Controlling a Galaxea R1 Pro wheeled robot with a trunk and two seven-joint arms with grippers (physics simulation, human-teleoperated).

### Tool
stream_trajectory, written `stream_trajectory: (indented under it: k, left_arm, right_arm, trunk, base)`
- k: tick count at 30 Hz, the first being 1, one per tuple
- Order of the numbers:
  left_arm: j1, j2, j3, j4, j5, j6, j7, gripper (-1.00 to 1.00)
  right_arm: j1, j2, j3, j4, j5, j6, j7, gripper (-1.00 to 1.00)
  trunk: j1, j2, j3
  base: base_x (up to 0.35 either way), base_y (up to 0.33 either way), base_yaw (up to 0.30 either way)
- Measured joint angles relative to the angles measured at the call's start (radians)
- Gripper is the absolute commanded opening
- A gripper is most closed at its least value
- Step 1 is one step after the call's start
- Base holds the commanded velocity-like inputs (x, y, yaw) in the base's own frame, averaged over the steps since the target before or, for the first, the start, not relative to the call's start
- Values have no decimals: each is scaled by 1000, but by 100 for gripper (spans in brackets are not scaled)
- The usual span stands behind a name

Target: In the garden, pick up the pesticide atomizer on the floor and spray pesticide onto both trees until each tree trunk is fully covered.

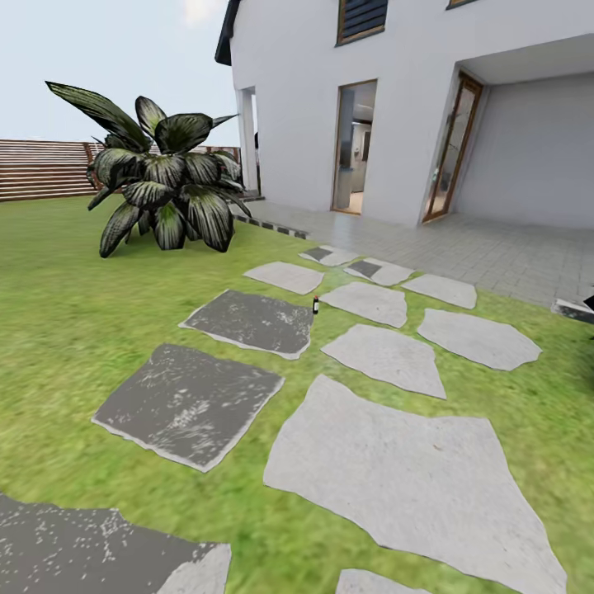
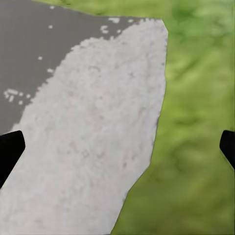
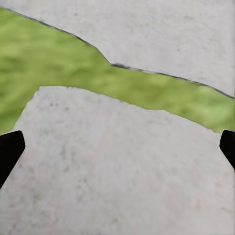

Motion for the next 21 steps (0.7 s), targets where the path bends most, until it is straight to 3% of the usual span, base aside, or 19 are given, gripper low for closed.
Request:
stream_trajectory:
  k: [21]
  left_arm:
    - [0,0,0,0,0,0,0,100]
  right_arm:
    - [0,-3,0,0,0,0,-1,100]
  trunk:
    - [0,0,0]
  base:
    - [339,0,0]
